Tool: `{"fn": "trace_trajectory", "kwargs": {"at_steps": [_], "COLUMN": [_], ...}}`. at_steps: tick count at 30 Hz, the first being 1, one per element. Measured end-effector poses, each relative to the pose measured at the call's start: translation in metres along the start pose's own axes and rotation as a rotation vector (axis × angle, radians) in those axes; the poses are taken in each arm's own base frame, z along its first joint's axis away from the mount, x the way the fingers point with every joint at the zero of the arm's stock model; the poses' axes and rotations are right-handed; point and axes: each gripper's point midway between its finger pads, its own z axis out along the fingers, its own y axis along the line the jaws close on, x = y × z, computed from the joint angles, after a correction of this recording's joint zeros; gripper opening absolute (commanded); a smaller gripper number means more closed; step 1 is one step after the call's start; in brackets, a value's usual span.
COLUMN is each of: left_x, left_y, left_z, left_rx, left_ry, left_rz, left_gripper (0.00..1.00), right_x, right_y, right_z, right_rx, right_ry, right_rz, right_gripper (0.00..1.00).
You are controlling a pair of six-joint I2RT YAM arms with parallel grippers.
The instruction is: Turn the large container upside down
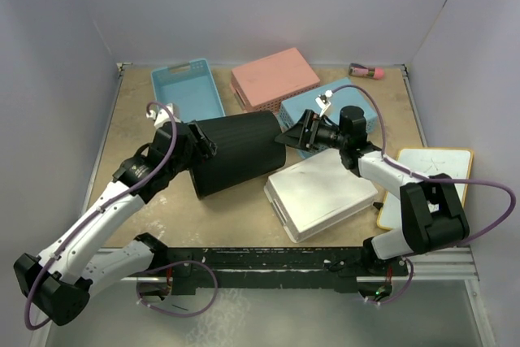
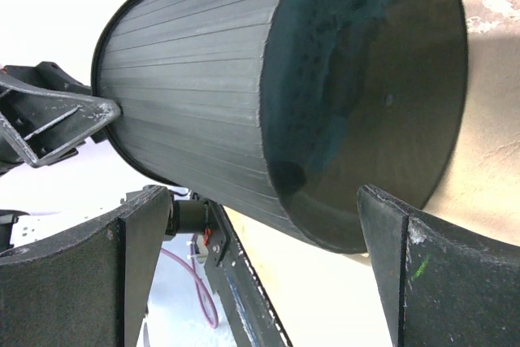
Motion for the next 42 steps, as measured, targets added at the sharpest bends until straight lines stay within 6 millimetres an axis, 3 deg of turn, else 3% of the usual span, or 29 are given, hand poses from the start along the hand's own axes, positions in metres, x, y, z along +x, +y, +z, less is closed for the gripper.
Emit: {"fn": "trace_trajectory", "kwargs": {"at_steps": [15, 19, 30, 35, 42], "left_x": [-0.003, -0.005, -0.017, -0.019, -0.018], "left_y": [0.025, 0.029, 0.046, 0.047, 0.04], "left_z": [-0.028, -0.033, -0.05, -0.052, -0.048], "left_rx": [-0.119, -0.151, -0.211, -0.207, -0.185], "left_ry": [0.042, 0.051, -0.012, -0.02, -0.012], "left_rz": [0.082, 0.108, 0.106, 0.104, 0.098], "left_gripper": [0.57, 0.59, 0.49, 0.36, 0.0], "right_x": [-0.006, -0.005, -0.001, -0.001, 0.004], "right_y": [0.01, 0.012, 0.011, 0.015, 0.024], "right_z": [0.004, 0.01, 0.013, 0.015, 0.023], "right_rx": [-0.008, -0.016, -0.016, -0.024, -0.049], "right_ry": [0.006, 0.019, 0.033, 0.035, 0.06], "right_rz": [-0.022, -0.025, -0.021, -0.027, -0.04], "right_gripper": [1.0, 1.0, 1.0, 1.0, 1.0]}}
